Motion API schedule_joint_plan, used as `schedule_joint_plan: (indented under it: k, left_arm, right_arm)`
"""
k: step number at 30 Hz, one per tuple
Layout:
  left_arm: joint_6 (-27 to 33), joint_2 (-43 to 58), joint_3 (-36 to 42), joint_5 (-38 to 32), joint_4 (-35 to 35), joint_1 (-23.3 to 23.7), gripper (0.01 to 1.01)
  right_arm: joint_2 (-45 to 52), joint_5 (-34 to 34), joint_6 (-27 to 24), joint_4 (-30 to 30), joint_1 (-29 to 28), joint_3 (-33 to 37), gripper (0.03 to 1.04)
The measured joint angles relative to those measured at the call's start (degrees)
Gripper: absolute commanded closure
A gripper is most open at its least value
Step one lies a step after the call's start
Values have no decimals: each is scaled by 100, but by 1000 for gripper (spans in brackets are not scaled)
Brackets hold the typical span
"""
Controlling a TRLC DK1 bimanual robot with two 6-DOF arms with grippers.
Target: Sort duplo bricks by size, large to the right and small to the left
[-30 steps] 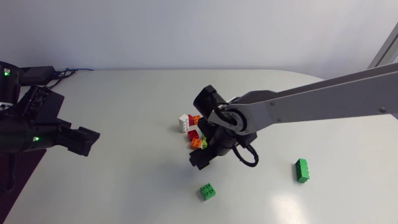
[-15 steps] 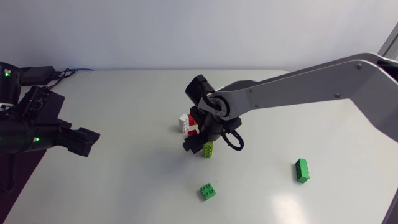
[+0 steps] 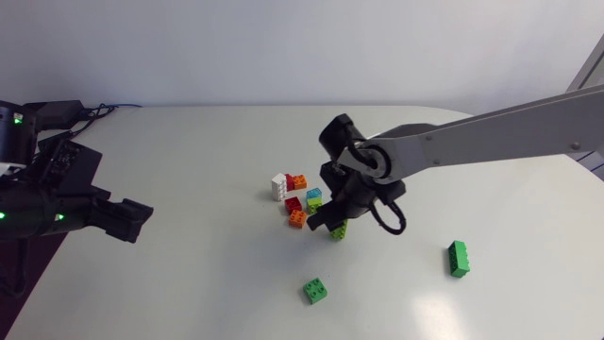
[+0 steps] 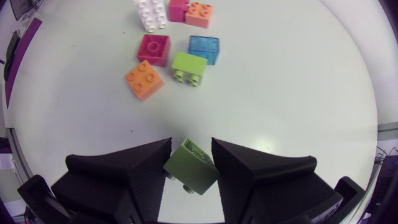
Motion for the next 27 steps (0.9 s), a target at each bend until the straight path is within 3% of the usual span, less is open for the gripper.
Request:
schedule_joint_plan:
  k: [4, 11, 15, 16, 17, 19, 22, 24, 27]
  left_arm:
    - [0, 0, -2, 2, 7, 0, 52]
    - [-4, 0, -39, 2, 131, -125, 52]
    - [-26, 4, -59, 0, 212, -223, 52]
    - [-26, 4, -61, 2, 212, -238, 52]
    - [-26, 4, -66, 2, 212, -256, 52]
    - [-28, 4, -72, 2, 212, -269, 52]
    - [-26, 4, -96, 2, 210, -269, 52]
    - [-26, 4, -103, 2, 210, -269, 52]
    - [-26, 4, -103, 2, 212, -269, 52]
  right_arm:
    - [-632, -313, -251, -70, -734, -389, 1018]
    - [-1379, -743, -1156, -85, -3123, -1073, 1010]
    - [-1349, -785, -1456, 26, -3751, -1377, 1007]
    - [-1329, -809, -1493, 63, -3781, -1434, 949]
    - [-1305, -839, -1515, 90, -3781, -1460, 823]
    - [-1231, -850, -1545, 170, -3779, -1491, 448]
    - [-1117, -846, -1556, 197, -3781, -1508, 190]
    - [-1047, -846, -1556, 197, -3781, -1519, 64]
    - [-1014, -844, -1550, 223, -3781, -1513, 64]
